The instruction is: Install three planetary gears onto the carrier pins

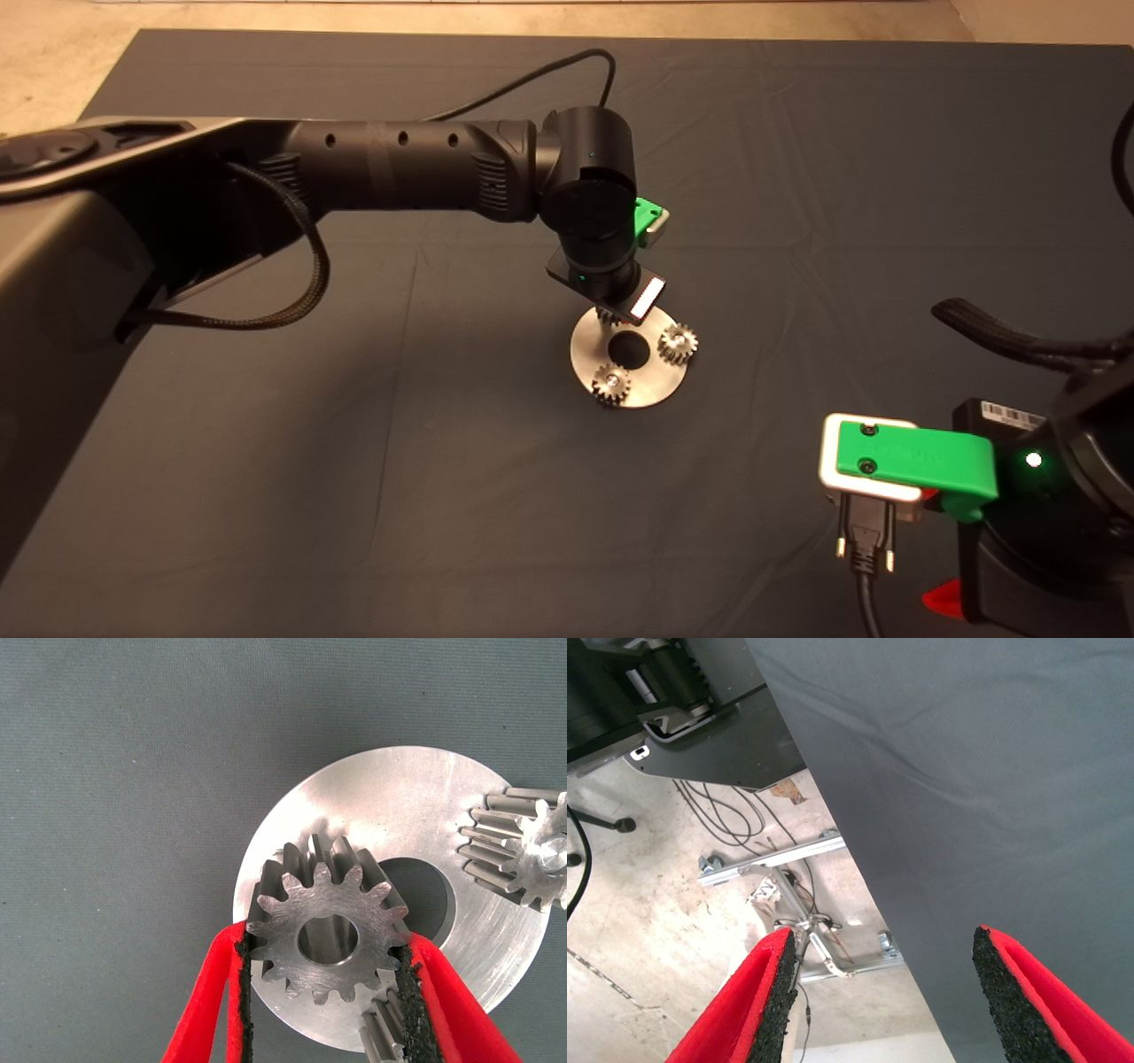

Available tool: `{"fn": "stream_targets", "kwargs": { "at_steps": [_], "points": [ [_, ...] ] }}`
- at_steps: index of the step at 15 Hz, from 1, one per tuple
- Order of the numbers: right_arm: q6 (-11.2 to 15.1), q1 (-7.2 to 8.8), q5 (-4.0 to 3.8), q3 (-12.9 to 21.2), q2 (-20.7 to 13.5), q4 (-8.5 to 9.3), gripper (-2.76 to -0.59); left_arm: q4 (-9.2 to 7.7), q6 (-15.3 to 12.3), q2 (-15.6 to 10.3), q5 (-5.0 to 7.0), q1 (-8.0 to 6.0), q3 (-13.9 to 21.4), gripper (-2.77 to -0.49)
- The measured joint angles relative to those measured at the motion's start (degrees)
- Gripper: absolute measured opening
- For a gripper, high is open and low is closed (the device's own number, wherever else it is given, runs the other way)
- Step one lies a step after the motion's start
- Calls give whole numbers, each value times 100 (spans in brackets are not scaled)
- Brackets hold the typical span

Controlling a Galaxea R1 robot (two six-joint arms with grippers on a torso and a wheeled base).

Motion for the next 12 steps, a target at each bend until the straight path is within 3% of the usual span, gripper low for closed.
{"fn": "stream_targets", "kwargs": {
  "at_steps": [3, 5, 6, 12],
  "points": [
    [0, 0, 0, 0, 4, 0, -189, 72, 0, 0, 1, 0, -22, -244],
    [0, 40, 5, 0, 15, 0, -189, 220, 10, -2, 3, 0, -27, -244],
    [0, 71, 2, 0, 17, 0, -189, 256, 127, -2, 14, 0, -41, -244],
    [0, 112, 5, 0, 127, 0, -189, 262, 255, 0, 141, -5, -74, -244]
  ]
}}
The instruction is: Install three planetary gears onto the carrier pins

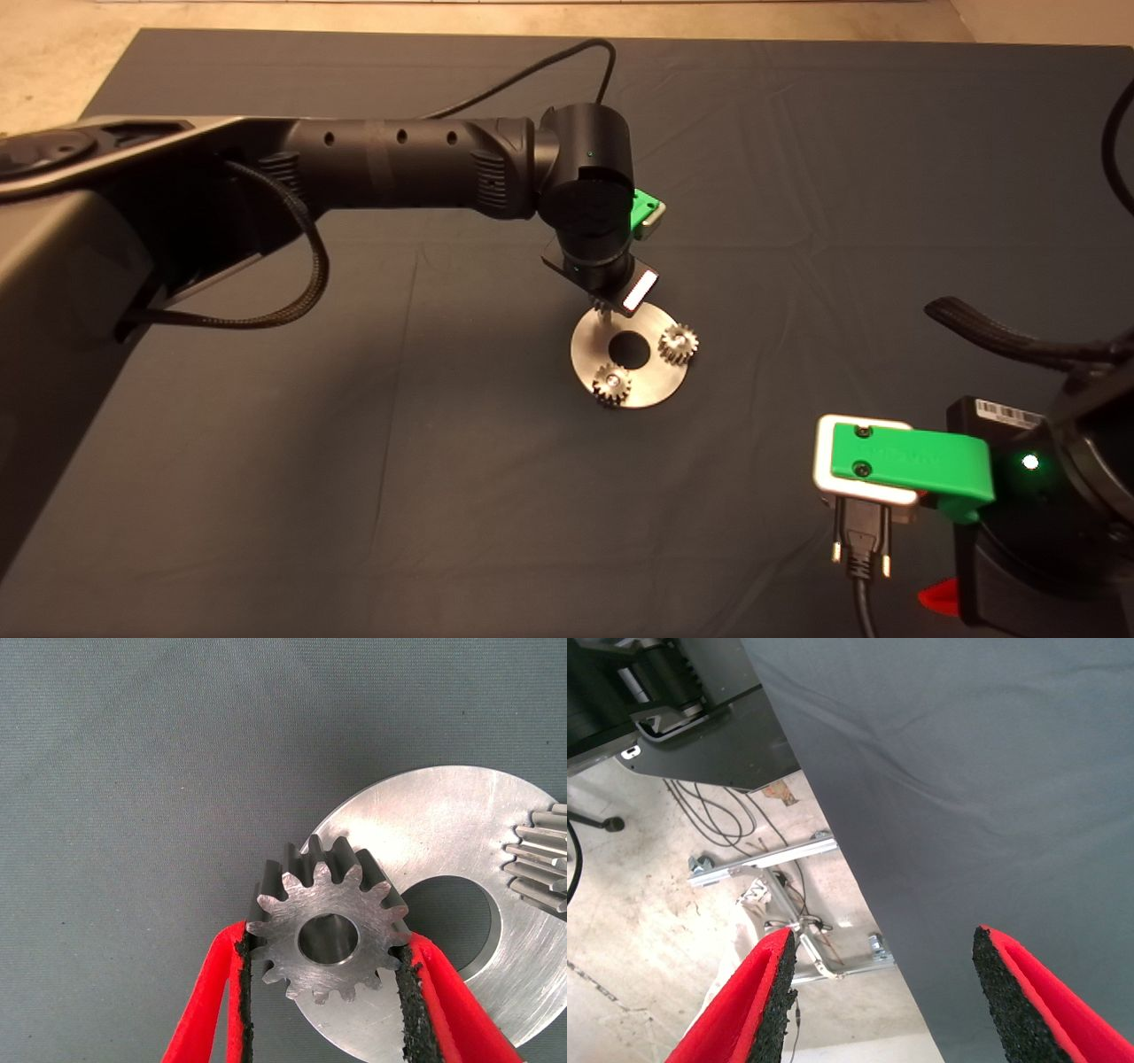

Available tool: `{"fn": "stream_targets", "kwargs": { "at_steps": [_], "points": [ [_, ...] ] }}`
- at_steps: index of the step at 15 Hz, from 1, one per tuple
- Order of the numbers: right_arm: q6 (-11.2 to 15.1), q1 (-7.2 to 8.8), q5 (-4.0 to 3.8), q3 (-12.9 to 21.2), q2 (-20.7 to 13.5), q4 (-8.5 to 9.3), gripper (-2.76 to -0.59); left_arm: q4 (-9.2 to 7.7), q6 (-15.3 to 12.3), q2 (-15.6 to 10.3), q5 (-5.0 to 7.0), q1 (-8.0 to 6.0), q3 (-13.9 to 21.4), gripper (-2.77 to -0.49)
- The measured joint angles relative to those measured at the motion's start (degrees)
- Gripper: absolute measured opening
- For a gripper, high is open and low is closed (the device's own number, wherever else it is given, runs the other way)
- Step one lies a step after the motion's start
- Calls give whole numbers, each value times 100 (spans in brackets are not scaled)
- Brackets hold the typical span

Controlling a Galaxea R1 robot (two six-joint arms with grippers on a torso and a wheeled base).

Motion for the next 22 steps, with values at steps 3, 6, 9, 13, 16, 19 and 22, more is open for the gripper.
{"fn": "stream_targets", "kwargs": {
  "at_steps": [3, 6, 9, 13, 16, 19, 22],
  "points": [
    [0, 133, -2, 0, 4, 0, -189, 0, 0, 0, 11, 0, 0, -244],
    [0, 139, -2, 0, 48, 0, -189, 0, -19, 0, 16, 0, 0, -244],
    [0, 141, -2, -2, 48, 2, -189, 0, -19, 0, 15, 2, 0, -244],
    [0, 141, 0, -13, 98, 2, -189, -26, -20, 0, 9, 0, 0, -244],
    [0, 141, -2, -18, 107, 2, -189, -262, -20, 0, 17, 2, -2, -244],
    [-2, 141, 0, -27, 146, 2, -189, -310, -94, 0, 6, 2, -2, -245],
    [-4, 139, -2, -29, 157, 4, -189, -315, -176, -17, -68, 2, -2, -245]
  ]
}}
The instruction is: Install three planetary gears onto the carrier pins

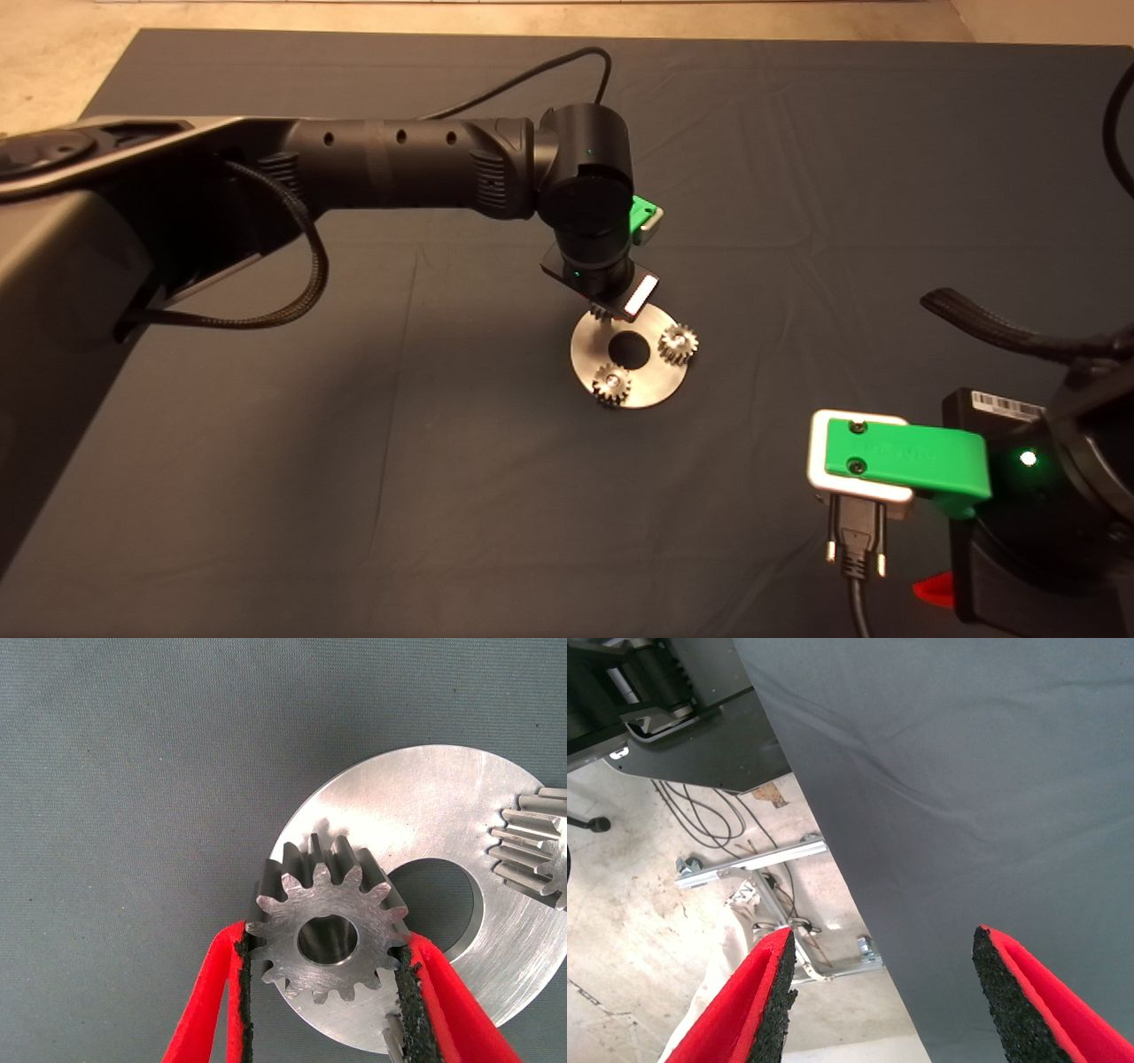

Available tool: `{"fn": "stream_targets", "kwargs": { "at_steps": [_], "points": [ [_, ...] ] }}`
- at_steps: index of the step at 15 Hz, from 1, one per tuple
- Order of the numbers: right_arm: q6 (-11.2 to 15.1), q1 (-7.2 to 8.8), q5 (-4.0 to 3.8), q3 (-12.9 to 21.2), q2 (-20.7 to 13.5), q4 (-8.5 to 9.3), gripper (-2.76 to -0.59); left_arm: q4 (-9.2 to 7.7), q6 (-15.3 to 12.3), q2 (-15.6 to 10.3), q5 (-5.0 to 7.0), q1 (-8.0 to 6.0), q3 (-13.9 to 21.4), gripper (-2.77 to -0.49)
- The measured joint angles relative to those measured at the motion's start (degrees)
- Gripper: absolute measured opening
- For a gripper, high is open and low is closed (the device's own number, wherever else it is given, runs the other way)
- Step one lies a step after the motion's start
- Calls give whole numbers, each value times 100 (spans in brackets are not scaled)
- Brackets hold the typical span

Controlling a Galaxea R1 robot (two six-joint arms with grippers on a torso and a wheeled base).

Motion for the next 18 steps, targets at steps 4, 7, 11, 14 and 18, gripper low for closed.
{"fn": "stream_targets", "kwargs": {
  "at_steps": [4, 7, 11, 14, 18],
  "points": [
    [0, 51, 0, 0, 0, 0, -189, -15, -33, 0, -30, 0, -13, -245],
    [0, 96, 0, 0, 0, 18, -189, -12, -41, -16, -144, 0, -28, -245],
    [0, 101, 0, 0, 0, 18, -189, -6, -63, -16, -190, 2, -38, -245],
    [0, 101, 0, 0, 0, 18, -189, -9, -106, -13, -273, 4, -63, -245],
    [-2, 118, 0, 0, 0, 18, -189, 47, -106, -16, -284, 67, -63, -245]
  ]
}}
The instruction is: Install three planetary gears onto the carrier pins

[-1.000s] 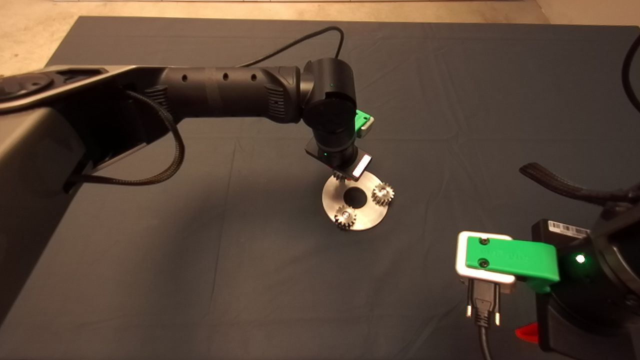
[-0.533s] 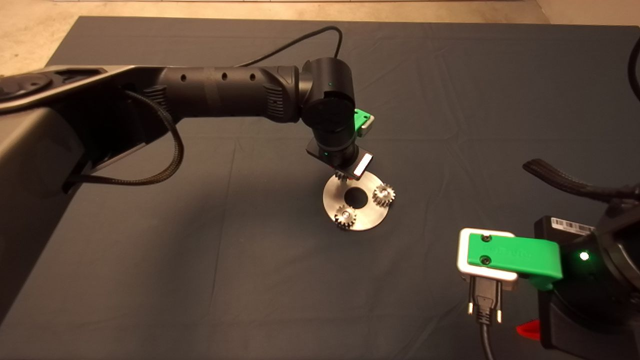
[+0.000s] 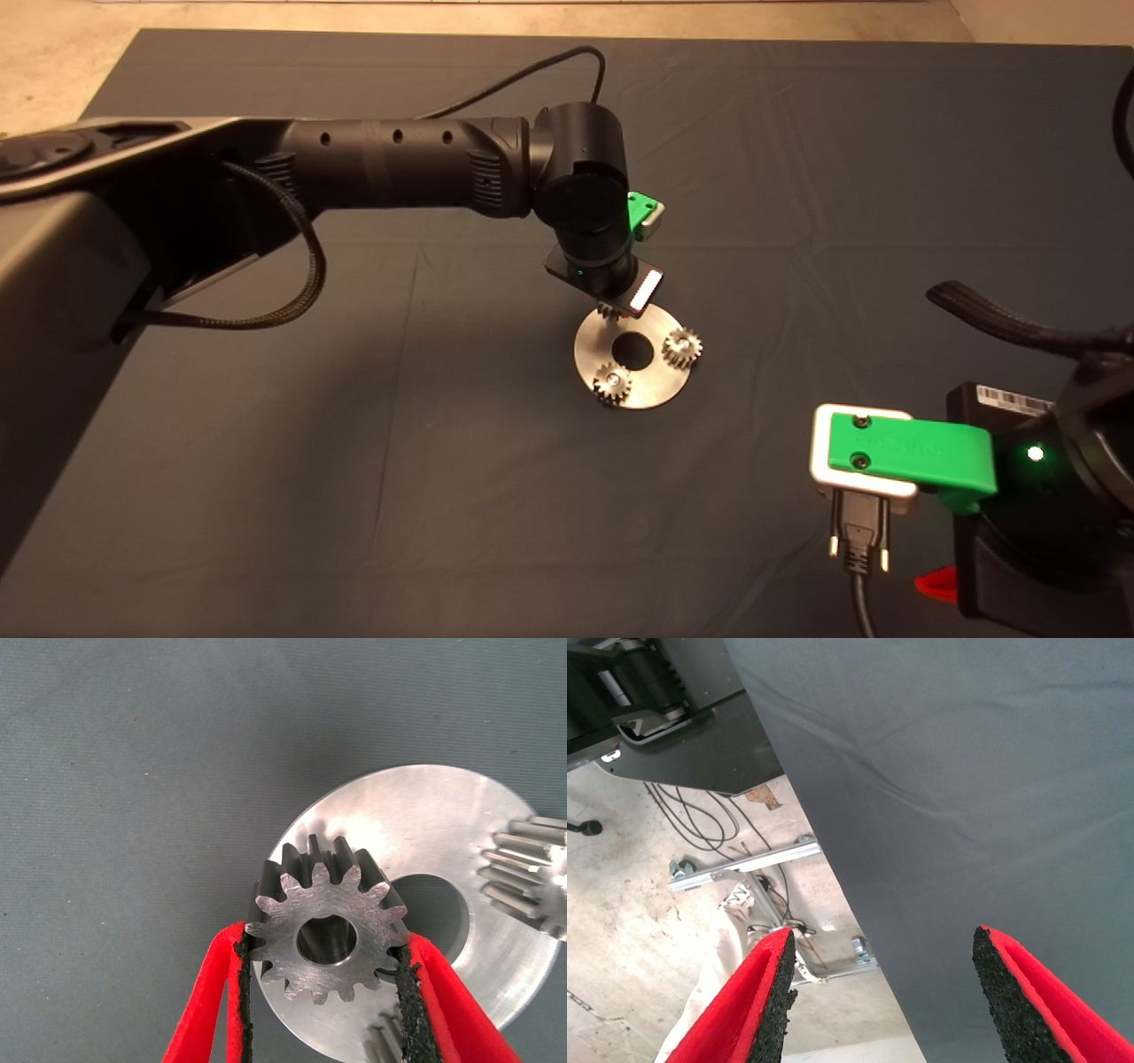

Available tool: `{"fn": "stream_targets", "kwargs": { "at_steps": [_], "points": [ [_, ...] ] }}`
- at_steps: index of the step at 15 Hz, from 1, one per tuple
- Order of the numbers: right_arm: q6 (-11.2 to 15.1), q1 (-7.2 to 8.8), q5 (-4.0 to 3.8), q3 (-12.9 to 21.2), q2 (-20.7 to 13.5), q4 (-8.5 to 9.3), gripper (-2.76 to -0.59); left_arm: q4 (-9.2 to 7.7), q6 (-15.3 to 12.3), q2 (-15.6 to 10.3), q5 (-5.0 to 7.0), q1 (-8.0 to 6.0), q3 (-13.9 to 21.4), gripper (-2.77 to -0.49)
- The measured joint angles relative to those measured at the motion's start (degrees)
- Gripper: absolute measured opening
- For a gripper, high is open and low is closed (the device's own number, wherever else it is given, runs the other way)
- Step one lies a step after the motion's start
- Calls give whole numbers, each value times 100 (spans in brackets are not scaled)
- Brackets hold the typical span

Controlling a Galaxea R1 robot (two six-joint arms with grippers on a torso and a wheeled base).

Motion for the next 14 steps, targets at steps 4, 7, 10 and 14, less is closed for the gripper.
{"fn": "stream_targets", "kwargs": {
  "at_steps": [4, 7, 10, 14],
  "points": [
    [0, -2, 2, 0, -2, 15, -189, 96, 1, -2, -24, 80, 0, -245],
    [0, 9, 0, 0, 0, 15, -189, 102, 9, -2, -19, 80, 0, -245],
    [0, 9, 2, 0, 0, 17, -189, 102, 24, 0, 2, 80, 0, -245],
    [-2, 10, 2, 0, 0, 17, -189, 100, 30, 0, 16, 77, 0, -240]
  ]
}}
